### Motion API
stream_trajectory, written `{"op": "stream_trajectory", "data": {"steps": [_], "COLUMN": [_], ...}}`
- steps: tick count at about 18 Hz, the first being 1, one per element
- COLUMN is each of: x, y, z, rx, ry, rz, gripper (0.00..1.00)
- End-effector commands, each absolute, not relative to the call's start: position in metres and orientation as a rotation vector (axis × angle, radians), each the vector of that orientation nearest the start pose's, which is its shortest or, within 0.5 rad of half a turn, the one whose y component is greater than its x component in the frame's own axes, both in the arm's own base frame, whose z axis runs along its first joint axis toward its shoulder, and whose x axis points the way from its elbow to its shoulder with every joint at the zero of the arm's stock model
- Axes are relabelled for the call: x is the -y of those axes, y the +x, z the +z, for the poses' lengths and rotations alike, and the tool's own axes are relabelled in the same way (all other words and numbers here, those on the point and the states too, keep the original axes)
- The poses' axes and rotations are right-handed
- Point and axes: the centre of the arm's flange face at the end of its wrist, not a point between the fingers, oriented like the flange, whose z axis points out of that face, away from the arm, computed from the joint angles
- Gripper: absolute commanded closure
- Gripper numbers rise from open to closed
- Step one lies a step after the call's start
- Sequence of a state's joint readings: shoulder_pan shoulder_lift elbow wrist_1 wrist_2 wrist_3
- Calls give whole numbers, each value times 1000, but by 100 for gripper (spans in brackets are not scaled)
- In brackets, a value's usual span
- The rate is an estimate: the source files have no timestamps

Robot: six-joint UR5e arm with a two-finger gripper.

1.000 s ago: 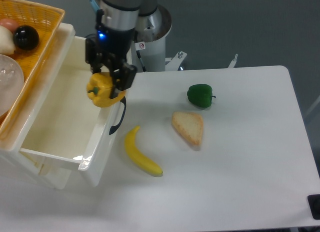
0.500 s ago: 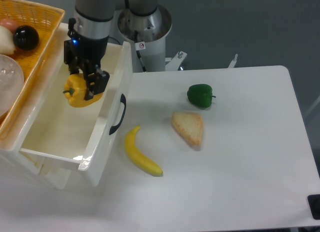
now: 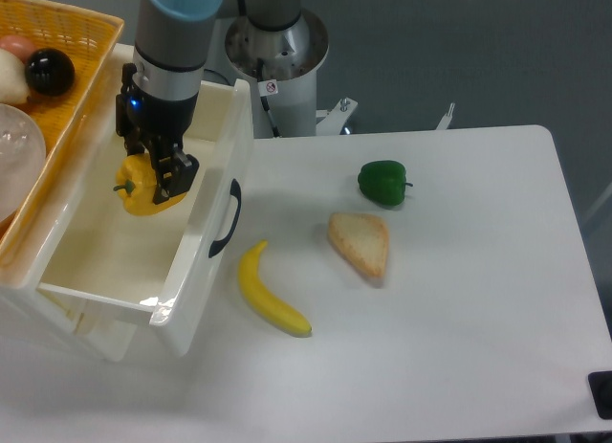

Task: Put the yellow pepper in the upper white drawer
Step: 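Lower the yellow pepper into the open white drawer, then open the gripper to release the pepper inside the drawer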

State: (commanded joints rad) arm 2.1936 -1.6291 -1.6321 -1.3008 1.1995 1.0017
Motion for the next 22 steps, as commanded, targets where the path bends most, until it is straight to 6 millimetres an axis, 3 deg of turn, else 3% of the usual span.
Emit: {"op": "stream_trajectory", "data": {"steps": [5,7,10,11,14,19,22], "x": [-533,-534,-534,-534,-535,-539,-540], "y": [-164,-163,-164,-164,-164,-167,-171], "z": [444,442,441,440,439,444,460], "rx": [-588,-588,-590,-590,-606,-635,-631], "ry": [-2749,-2750,-2752,-2753,-2748,-2733,-2713], "rz": [-218,-220,-222,-223,-222,-204,-174], "gripper": [60,52,23,18,11,10,10]}}
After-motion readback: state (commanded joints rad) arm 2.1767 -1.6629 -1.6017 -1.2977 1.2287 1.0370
